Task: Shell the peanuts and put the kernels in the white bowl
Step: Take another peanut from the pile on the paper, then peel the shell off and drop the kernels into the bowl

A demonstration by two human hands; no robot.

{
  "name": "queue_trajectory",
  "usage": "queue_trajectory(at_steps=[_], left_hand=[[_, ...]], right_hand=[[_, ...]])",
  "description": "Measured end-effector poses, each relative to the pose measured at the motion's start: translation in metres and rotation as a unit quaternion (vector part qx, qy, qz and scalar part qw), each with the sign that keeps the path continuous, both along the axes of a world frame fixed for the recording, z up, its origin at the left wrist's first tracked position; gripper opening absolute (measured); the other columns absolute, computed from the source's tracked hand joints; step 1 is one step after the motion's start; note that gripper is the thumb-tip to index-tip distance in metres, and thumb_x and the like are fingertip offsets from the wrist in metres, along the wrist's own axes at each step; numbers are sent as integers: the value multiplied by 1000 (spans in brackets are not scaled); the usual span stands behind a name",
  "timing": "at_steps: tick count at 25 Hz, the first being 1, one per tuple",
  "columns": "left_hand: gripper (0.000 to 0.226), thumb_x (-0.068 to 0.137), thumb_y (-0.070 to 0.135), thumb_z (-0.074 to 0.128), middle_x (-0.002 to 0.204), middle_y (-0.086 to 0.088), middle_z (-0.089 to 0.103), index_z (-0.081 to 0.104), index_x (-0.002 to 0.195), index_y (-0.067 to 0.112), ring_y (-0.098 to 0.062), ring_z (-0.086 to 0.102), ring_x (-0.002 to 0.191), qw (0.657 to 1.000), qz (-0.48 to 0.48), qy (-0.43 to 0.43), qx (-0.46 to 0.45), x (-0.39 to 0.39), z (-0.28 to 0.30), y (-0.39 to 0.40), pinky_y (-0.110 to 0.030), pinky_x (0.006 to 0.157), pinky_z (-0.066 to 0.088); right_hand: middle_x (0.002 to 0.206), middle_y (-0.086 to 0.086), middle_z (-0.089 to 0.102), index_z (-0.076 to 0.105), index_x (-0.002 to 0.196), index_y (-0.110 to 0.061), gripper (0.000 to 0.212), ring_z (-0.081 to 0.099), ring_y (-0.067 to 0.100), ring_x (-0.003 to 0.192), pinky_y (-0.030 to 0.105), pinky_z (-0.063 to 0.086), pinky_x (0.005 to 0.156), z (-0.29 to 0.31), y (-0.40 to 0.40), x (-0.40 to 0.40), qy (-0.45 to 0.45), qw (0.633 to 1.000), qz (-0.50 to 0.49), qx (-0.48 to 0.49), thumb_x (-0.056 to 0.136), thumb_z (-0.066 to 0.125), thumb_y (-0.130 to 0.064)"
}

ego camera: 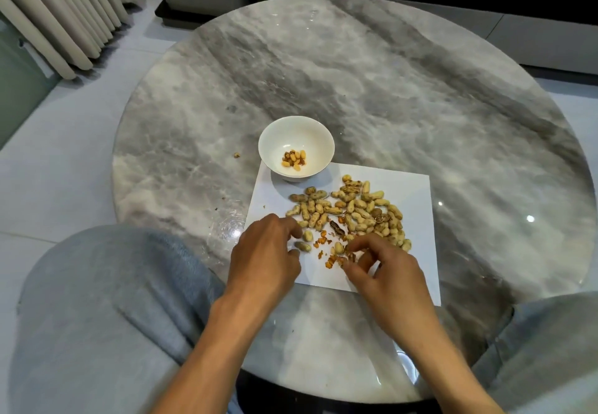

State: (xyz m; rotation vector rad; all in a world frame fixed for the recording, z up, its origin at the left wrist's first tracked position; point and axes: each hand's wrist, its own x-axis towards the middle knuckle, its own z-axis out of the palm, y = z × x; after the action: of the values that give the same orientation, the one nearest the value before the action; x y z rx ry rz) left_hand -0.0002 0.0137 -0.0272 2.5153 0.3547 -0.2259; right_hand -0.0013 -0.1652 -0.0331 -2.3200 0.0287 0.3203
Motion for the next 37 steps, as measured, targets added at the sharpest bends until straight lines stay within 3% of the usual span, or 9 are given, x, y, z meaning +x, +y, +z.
queue_trajectory(at_steps=[6,10,12,15,19,22,26,32,37], left_hand=[[11,91,26,68,101,4,67,73,100,26,-18,65,93,999,-30,-22,15,4,-14,-13,-30,70,48],[11,91,27,67,98,4,67,72,100,24,-19,63,91,998,-23,-44,30,5,-16,-13,-34,72,52],[11,89,27,70,94,8,68,73,100,25,-12,63,84,998,-10,-65,-2,5,-12,-14,-26,69,48],[15,85,20,76,81,15,70,76,95,31,-1,63,72,980,35,-50,-192,9,-3,-19,-8,61,44],[24,85,11,76,82,12,73,76,96,32,1,66,73,941,84,-19,-328,13,-1,-25,-8,61,48],[20,86,12,75,85,11,75,76,90,32,0,68,78,935,109,-1,-338,14,-6,-29,-14,66,53],[14,86,10,74,78,7,76,78,85,23,1,67,68,915,118,19,-386,14,-4,-30,-14,58,49],[13,86,10,75,77,5,76,78,81,22,0,67,68,896,135,32,-421,15,-3,-31,-15,61,50],[7,86,10,74,78,-2,76,78,86,16,-7,67,68,860,184,35,-475,17,-4,-31,-25,65,54]], right_hand=[[62,-13,48,66,103,-28,13,53,14,67,32,45,62,-18,12,7,-38,996,32,-74,91,68,-32],[70,-10,58,68,97,-25,12,56,13,69,31,45,61,-24,15,11,-71,992,34,-95,95,62,-35],[64,-12,59,71,94,-25,10,55,8,64,30,44,59,-25,14,13,-72,997,-5,-28,95,64,-32],[64,-7,67,74,88,-23,6,60,10,60,27,48,58,-18,9,21,5,981,-92,169,92,70,-20],[63,0,66,73,89,-17,9,57,13,55,26,47,48,-9,7,24,96,944,-147,281,88,74,-9],[64,1,65,72,89,-15,13,58,13,56,26,48,48,-9,8,24,106,938,-160,291,83,77,-4],[72,6,69,70,90,-12,16,59,14,57,24,49,48,-8,7,24,101,940,-150,291,81,79,-2],[69,0,69,76,89,-19,16,60,17,57,37,52,56,-3,6,21,90,944,-130,288,83,77,-4],[71,3,69,78,91,-21,21,58,15,59,27,51,54,1,4,19,52,946,-99,304,86,74,-2]])
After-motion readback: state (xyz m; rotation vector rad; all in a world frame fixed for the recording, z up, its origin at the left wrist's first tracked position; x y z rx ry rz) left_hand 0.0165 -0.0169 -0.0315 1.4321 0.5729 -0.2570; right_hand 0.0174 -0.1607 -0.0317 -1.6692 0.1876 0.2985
